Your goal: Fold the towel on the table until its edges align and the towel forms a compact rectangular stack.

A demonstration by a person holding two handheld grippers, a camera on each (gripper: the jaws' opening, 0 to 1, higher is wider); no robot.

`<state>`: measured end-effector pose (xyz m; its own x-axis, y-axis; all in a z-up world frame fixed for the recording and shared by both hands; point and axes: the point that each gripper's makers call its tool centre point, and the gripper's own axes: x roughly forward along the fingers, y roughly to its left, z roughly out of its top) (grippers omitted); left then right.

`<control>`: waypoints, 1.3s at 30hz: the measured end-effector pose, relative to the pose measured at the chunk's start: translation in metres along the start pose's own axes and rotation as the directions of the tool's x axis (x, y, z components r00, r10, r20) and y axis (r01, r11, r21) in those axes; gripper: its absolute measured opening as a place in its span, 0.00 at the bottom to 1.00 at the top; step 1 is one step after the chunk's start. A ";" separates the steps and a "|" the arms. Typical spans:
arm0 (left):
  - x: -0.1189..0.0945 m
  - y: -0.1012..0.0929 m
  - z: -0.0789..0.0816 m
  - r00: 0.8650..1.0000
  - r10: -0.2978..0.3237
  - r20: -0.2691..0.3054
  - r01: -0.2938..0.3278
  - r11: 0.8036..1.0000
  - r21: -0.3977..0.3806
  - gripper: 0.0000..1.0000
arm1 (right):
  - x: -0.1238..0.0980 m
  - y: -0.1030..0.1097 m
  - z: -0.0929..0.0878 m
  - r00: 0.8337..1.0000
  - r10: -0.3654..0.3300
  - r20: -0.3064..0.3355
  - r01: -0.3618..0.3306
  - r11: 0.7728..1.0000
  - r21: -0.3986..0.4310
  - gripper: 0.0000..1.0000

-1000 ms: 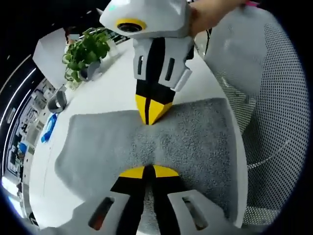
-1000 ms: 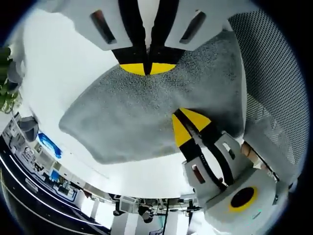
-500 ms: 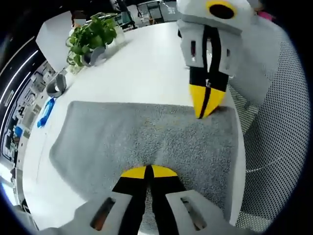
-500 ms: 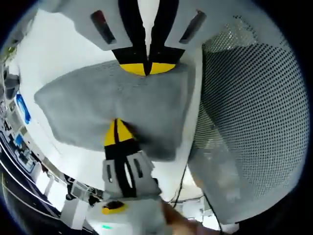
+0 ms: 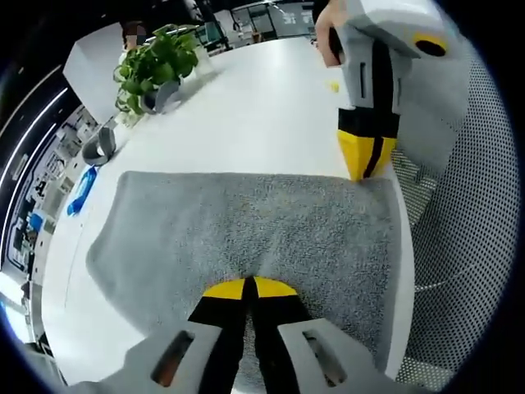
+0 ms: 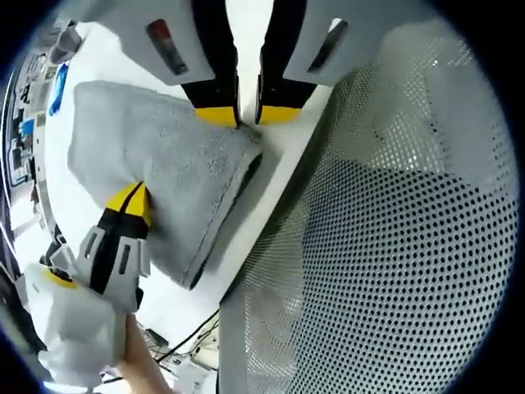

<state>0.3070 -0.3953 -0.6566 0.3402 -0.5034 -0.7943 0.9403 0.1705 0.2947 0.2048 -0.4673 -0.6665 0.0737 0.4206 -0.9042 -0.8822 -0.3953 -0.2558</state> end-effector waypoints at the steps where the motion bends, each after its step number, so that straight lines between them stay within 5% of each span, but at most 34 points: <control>1: 0.000 0.000 0.000 1.000 0.002 0.000 -0.002 1.000 0.001 0.02 | 0.000 -0.001 0.000 1.000 -0.001 0.003 0.002 1.000 -0.012 0.06; 4: 0.000 0.000 0.000 1.000 0.005 -0.001 -0.005 1.000 0.005 0.02 | 0.000 0.000 0.001 1.000 -0.019 -0.006 0.018 0.995 -0.098 0.07; 10: -0.001 0.000 0.000 1.000 0.022 0.018 -0.022 1.000 -0.017 0.02 | 0.001 -0.002 -0.001 0.995 -0.100 -0.003 0.100 0.992 -0.077 0.00; 13: -0.003 0.001 0.000 0.998 0.035 0.048 -0.030 0.995 -0.096 0.02 | -0.003 -0.004 -0.002 0.994 -0.103 0.026 0.099 0.988 0.118 0.00; 16: -0.012 0.001 0.003 0.994 0.039 0.099 -0.019 0.979 -0.202 0.03 | -0.009 -0.008 -0.001 0.991 -0.118 0.066 0.100 0.970 0.223 0.00; 17: -0.021 0.002 0.016 0.980 0.050 0.191 -0.003 0.971 -0.237 0.03 | -0.012 -0.011 0.001 0.989 -0.124 0.079 0.101 0.963 0.251 0.00; 19: -0.036 -0.007 0.035 0.953 0.021 0.303 0.040 0.981 -0.191 0.10 | -0.021 -0.019 0.005 0.982 -0.146 0.119 0.101 0.941 0.322 0.00; 22: -0.045 -0.041 0.049 0.938 -0.128 0.321 0.160 0.984 -0.073 0.18 | -0.029 -0.027 0.012 0.974 -0.159 0.163 0.076 0.901 0.426 0.00; 25: -0.046 -0.065 0.061 0.934 -0.185 0.307 0.180 0.983 0.044 0.24 | -0.029 -0.033 0.012 0.973 -0.155 0.171 0.057 0.878 0.475 0.00; 29: -0.039 -0.084 0.071 0.925 -0.233 0.300 0.247 0.969 -0.007 0.30 | -0.028 -0.040 0.014 0.974 -0.152 0.170 0.041 0.851 0.524 0.00; 31: -0.032 -0.080 0.068 0.940 -0.205 0.274 0.222 0.975 -0.029 0.33 | -0.027 -0.041 0.015 0.973 -0.150 0.174 0.027 0.827 0.561 0.00; 33: -0.022 -0.072 0.054 0.972 -0.148 0.184 0.160 0.986 -0.053 0.35 | -0.026 -0.045 0.016 0.972 -0.158 0.177 0.023 0.805 0.592 0.00; 36: -0.014 -0.079 0.047 0.972 -0.168 0.166 0.175 0.984 -0.029 0.35 | -0.025 -0.050 0.019 0.968 -0.171 0.187 0.011 0.767 0.642 0.00; 37: -0.013 -0.080 0.045 0.972 -0.168 0.162 0.177 0.984 -0.039 0.34 | -0.027 -0.055 0.022 0.963 -0.186 0.196 0.004 0.735 0.678 0.00; 39: -0.012 -0.078 0.043 0.974 -0.159 0.159 0.168 0.985 -0.045 0.32 | -0.031 -0.060 0.025 0.955 -0.204 0.214 0.000 0.724 0.690 0.00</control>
<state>0.2291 -0.4388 -0.6473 0.1796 -0.6521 -0.7366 0.9837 0.1210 0.1327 0.2444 -0.4366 -0.6143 0.1507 0.6571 -0.7386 -0.9594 0.2774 0.0510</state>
